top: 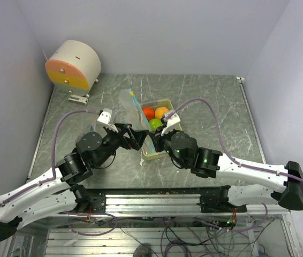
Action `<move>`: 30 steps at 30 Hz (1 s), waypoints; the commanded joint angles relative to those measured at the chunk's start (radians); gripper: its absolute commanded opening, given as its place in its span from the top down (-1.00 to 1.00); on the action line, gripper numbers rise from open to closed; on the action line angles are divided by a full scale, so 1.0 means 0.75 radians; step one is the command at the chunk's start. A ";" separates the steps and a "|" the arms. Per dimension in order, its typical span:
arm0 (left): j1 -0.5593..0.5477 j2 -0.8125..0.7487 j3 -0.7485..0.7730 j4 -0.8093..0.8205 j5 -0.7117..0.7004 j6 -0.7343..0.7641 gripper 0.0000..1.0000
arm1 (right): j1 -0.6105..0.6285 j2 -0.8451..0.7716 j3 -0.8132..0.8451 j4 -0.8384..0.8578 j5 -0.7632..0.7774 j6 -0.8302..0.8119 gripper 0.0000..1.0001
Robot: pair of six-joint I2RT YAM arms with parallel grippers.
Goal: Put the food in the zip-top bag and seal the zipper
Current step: Open the zipper of the food storage bag.
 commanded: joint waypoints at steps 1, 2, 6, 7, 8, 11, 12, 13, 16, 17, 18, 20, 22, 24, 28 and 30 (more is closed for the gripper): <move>-0.005 -0.009 -0.029 0.054 0.039 0.050 -0.99 | -0.002 -0.012 0.021 0.051 -0.014 0.015 1.00; -0.006 -0.007 -0.033 0.054 0.026 0.051 -0.96 | -0.004 -0.016 0.021 0.055 -0.024 0.013 1.00; -0.004 0.021 -0.064 0.090 -0.039 0.050 -0.79 | -0.002 -0.038 0.021 0.060 -0.059 0.002 1.00; -0.006 0.027 -0.068 0.099 -0.049 0.049 -0.71 | -0.002 -0.040 0.020 0.059 -0.060 0.003 1.00; -0.005 0.034 -0.071 0.103 -0.058 0.051 -0.60 | -0.002 -0.048 0.017 0.057 -0.060 0.007 1.00; -0.006 0.050 -0.071 0.101 -0.090 0.056 -0.16 | -0.002 -0.077 0.004 0.055 -0.058 0.015 1.00; -0.006 0.048 -0.074 0.100 -0.108 0.057 -0.03 | -0.002 -0.088 -0.001 0.052 -0.061 0.018 1.00; -0.006 0.046 -0.078 0.104 -0.133 0.057 0.05 | -0.003 -0.096 -0.003 0.048 -0.066 0.018 1.00; -0.005 0.040 -0.104 0.149 -0.233 0.058 0.03 | -0.003 -0.119 -0.003 0.028 -0.103 0.022 1.00; -0.005 0.041 -0.113 0.174 -0.260 0.061 -0.03 | -0.003 -0.126 -0.003 0.022 -0.118 0.024 1.00; -0.005 0.046 -0.122 0.199 -0.286 0.065 -0.07 | -0.002 -0.131 -0.003 0.014 -0.133 0.027 1.00; -0.006 0.061 -0.129 0.240 -0.322 0.072 -0.14 | -0.003 -0.137 -0.003 -0.004 -0.150 0.037 1.00; -0.006 0.083 -0.123 0.269 -0.348 0.080 -0.13 | -0.004 -0.145 -0.009 -0.021 -0.146 0.048 1.00; -0.005 0.106 -0.106 0.264 -0.377 0.095 -0.07 | -0.003 -0.163 -0.022 -0.043 -0.089 0.072 1.00; -0.006 0.134 0.005 0.013 -0.541 0.084 0.59 | -0.002 -0.236 -0.053 -0.151 0.229 0.181 1.00; -0.006 0.132 0.073 -0.158 -0.624 0.069 0.85 | -0.004 -0.234 -0.037 -0.278 0.456 0.259 1.00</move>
